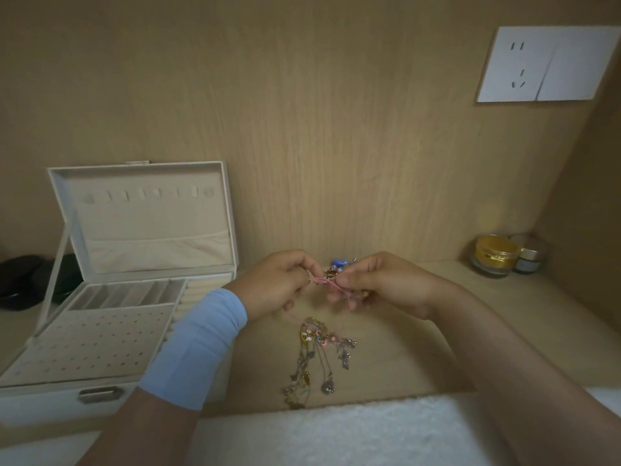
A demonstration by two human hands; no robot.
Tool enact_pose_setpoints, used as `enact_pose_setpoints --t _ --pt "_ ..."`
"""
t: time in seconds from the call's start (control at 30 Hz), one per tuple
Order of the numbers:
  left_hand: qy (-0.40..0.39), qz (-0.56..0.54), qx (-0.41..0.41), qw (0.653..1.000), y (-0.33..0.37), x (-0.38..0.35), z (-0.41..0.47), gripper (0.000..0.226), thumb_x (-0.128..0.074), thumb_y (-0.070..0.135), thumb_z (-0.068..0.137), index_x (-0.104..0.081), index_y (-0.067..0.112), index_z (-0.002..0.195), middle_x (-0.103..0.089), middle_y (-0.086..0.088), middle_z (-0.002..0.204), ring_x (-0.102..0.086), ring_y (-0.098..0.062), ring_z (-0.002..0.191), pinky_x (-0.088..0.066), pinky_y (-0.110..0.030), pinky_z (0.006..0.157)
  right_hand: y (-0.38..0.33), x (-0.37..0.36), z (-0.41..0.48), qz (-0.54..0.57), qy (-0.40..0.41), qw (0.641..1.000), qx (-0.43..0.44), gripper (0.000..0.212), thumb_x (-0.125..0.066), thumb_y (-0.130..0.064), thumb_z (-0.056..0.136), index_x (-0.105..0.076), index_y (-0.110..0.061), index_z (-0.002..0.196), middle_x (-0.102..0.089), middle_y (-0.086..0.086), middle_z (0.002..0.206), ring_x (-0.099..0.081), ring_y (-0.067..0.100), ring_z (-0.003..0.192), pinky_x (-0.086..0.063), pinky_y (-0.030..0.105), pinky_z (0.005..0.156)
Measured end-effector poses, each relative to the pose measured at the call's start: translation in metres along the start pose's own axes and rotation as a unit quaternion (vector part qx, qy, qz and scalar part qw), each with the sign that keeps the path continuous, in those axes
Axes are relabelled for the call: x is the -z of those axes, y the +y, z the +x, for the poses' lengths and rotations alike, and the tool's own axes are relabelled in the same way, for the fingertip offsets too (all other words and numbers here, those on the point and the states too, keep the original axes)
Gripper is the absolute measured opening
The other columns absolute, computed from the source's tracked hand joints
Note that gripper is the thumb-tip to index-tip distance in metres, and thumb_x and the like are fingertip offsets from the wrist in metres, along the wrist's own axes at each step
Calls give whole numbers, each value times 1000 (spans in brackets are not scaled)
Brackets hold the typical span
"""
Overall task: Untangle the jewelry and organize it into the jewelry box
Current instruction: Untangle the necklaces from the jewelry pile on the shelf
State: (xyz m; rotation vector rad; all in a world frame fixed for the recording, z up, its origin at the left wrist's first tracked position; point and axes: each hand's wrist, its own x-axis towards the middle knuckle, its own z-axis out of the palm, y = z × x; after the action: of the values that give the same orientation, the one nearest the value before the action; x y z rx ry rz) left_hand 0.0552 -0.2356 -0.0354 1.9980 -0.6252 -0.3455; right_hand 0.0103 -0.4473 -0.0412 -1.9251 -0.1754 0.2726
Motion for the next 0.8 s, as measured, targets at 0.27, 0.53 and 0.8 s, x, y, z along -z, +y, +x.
enact_pose_setpoints --t 0.27,0.53,0.8 --pt "78 130 -87 985 4 -2 -1 9 -69 22 88 -69 26 79 -44 17 52 -41 0 54 -35 -14 58 -7 -1 -1 131 -35 988 -73 23 -45 -16 103 -58 -8 86 -71 20 90 -70 28 70 -52 27 56" --pt "92 -7 -75 993 9 -8 -1 18 -47 9 101 -55 12 85 -62 1 77 -60 -7 65 -49 -25 58 -6 -2 2 118 -22 984 -130 26 -37 -18 104 -51 -12 83 -74 15 87 -68 26 69 -48 28 56" --pt "78 -216 -64 971 22 -12 -3 17 -44 8 102 -54 7 88 -65 -8 81 -60 -12 59 -44 -21 49 -16 8 -8 -192 -8 970 -147 19 -60 -31 90 -71 -16 85 -72 2 81 -60 15 63 -36 26 51"
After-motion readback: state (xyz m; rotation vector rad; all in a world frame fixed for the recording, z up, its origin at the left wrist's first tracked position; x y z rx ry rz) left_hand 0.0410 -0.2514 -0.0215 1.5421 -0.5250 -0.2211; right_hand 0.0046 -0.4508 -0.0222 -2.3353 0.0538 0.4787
